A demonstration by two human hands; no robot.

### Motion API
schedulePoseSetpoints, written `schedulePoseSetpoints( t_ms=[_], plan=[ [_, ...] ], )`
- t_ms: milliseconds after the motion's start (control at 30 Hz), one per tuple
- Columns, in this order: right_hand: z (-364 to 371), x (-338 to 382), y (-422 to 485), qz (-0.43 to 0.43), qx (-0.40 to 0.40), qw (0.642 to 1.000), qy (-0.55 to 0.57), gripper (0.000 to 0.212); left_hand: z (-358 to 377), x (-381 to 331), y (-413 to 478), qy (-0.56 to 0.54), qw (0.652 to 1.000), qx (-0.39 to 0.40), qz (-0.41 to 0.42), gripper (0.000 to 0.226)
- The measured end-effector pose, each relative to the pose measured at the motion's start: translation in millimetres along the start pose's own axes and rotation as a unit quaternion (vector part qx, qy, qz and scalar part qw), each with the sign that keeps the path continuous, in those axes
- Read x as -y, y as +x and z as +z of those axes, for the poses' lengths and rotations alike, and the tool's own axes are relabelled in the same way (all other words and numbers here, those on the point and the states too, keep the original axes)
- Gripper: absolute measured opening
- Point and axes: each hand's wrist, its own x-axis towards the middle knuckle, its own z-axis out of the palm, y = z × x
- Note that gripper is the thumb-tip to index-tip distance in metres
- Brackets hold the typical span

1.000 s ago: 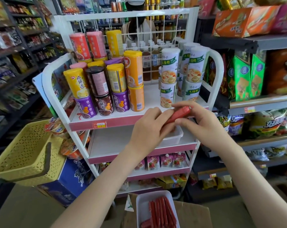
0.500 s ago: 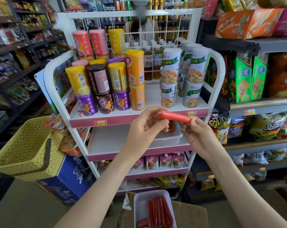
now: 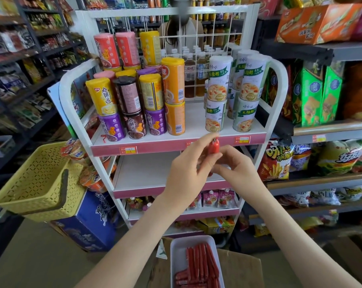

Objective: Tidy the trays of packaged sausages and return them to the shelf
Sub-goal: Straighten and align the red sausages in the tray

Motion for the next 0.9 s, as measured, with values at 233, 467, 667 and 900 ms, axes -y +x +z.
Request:
schedulePoseSetpoints(
  t_ms=[233,467,667,900],
  plan=[
    [3.6,-27.7,-6.6,0.151,0.065,0.967,0.197,0.042,-8.0,28.7,-4.5,-0.094,0.944,0.19,-0.255,0.058],
    [11.0,-70.3,-14.6,0.259,0.069,0.903,0.337,0.056,-4.1,59.4,-44.1,-0.185,0.86,0.311,-0.359,0.058],
    [21.9,-128.2,-31.9,0.382,0.014,0.856,0.348,0.054,13.7,108.2,-90.9,-0.095,0.838,0.33,-0.425,0.043],
    [51.7,-277.0,-112.3,0.488,0.071,0.869,0.038,0.05,52.1,223.1,-253.4,0.259,0.754,0.408,-0.445,0.034]
  ],
)
